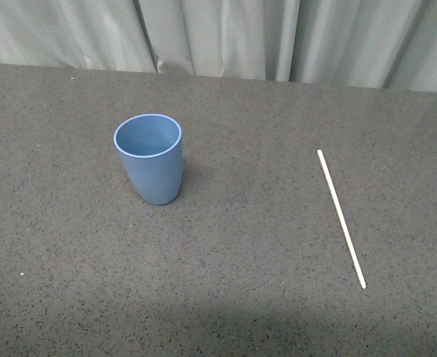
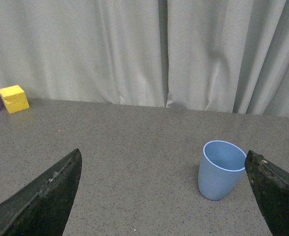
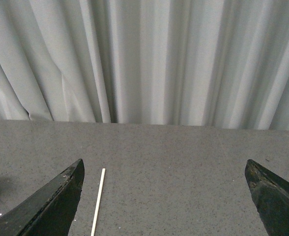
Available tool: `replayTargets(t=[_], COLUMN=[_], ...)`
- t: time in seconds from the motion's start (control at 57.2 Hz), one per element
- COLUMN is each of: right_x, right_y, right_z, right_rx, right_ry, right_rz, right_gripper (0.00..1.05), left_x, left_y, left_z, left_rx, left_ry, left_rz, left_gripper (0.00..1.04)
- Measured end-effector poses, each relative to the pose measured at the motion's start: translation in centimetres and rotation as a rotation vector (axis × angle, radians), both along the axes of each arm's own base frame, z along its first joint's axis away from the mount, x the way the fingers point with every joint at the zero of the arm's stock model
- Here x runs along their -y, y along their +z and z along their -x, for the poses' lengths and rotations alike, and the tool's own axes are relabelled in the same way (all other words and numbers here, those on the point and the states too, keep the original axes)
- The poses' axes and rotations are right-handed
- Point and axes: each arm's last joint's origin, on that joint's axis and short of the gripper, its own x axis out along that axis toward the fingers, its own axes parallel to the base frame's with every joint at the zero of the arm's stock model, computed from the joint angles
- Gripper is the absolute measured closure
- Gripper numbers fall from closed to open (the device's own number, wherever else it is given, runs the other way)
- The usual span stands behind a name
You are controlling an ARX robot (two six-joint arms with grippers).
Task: Transfer chopsticks to blue cup
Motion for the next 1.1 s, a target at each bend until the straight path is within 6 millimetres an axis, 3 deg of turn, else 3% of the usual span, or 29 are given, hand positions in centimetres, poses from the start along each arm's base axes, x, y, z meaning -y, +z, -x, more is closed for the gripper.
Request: replayTargets(t=[0.262,0.384,0.524,0.664,0.839,0.926,0.996,1.101], right_x=[0.0,0.1,1.0,0.9,-0.5,-1.3,-2.3,-3.4], right_y=[0.0,1.2,1.6,3.0,3.2,2.7,1.8,-0.3], right_z=[0.0,-0.2,-2.7,-7.9,-14.8,-18.2,-23.1,-26.5], right_rx=[0.000,0.120,-0.004,-0.178,-0.422,-0.532,-0.598,-0.738], right_ry=[0.000,-0.041,0.002,0.098,0.157,0.152,0.109,0.124], right_rz=[0.000,0.084,0.038,-0.036,-0.046,-0.042,-0.021,-0.027], right_gripper=[0.09,0.09,0.09,0.09,0.09,0.09,0.09,0.09], left_x=[0.0,0.0,0.0,0.0,0.0,0.0,0.0,0.0], left_y=[0.0,0.0,0.0,0.0,0.0,0.0,0.0,0.0], left_z=[0.0,0.0,0.0,0.0,0.0,0.0,0.0,0.0], left_rx=[0.000,0.000,0.000,0.000,0.000,0.000,0.000,0.000], left_ry=[0.000,0.000,0.000,0.000,0.000,0.000,0.000,0.000], left_rz=[0.000,0.000,0.000,0.000,0.000,0.000,0.000,0.000], left_gripper=[0.07,0.07,0.07,0.07,0.07,0.07,0.07,0.07])
